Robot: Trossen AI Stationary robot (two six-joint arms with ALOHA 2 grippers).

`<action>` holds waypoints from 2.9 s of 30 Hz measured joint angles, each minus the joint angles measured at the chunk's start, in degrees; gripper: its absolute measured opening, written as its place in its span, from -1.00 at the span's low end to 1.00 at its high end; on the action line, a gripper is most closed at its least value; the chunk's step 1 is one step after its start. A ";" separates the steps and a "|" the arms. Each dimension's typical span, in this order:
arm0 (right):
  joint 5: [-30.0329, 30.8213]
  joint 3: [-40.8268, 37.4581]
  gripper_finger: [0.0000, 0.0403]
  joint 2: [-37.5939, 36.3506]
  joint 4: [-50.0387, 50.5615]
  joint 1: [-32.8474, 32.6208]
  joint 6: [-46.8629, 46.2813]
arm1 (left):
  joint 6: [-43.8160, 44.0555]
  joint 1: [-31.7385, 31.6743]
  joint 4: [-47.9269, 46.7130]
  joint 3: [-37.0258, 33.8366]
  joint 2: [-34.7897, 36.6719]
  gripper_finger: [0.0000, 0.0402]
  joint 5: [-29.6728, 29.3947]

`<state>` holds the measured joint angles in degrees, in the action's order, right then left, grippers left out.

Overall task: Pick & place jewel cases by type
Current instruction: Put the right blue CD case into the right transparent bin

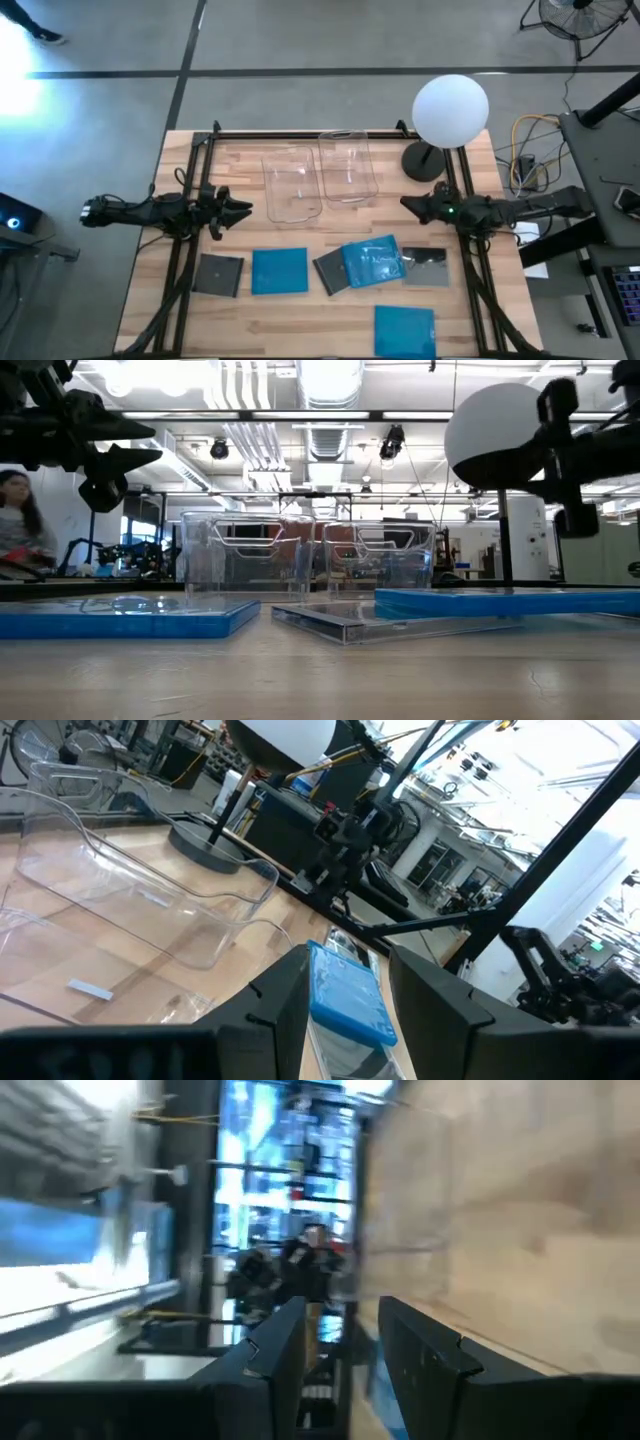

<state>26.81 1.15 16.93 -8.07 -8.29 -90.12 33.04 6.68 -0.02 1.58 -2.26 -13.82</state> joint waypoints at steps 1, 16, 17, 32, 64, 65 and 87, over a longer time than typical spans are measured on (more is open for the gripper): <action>-0.11 1.20 -0.39 2.56 2.43 -0.28 -1.98 | 0.00 0.00 0.01 0.00 0.00 -0.39 0.00; -25.35 33.26 -0.36 39.06 49.44 -1.06 6.85 | 24.55 -0.13 8.47 -0.17 -0.21 -0.39 -2.64; -25.59 33.48 -0.34 40.11 49.17 -1.09 7.42 | 24.61 -0.13 8.43 -0.17 -0.35 -0.39 -2.68; -29.91 32.51 0.29 45.34 43.29 -1.23 14.66 | 42.30 0.66 12.14 -0.11 -3.01 -0.39 -5.73; -35.69 22.84 0.28 54.17 21.24 0.48 26.28 | 9.26 2.44 -11.34 45.05 -72.28 -0.39 12.84; -35.83 22.38 0.27 53.96 20.40 0.48 26.30 | 8.82 2.65 -11.48 46.04 -74.90 -0.39 13.09; -33.98 15.38 0.21 51.84 7.40 0.33 26.57 | 9.00 4.31 -51.48 77.65 -97.97 -0.39 -1.86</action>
<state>-7.18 16.53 68.77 -0.66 -7.97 -63.55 42.04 10.98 -51.51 79.24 -100.24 -15.69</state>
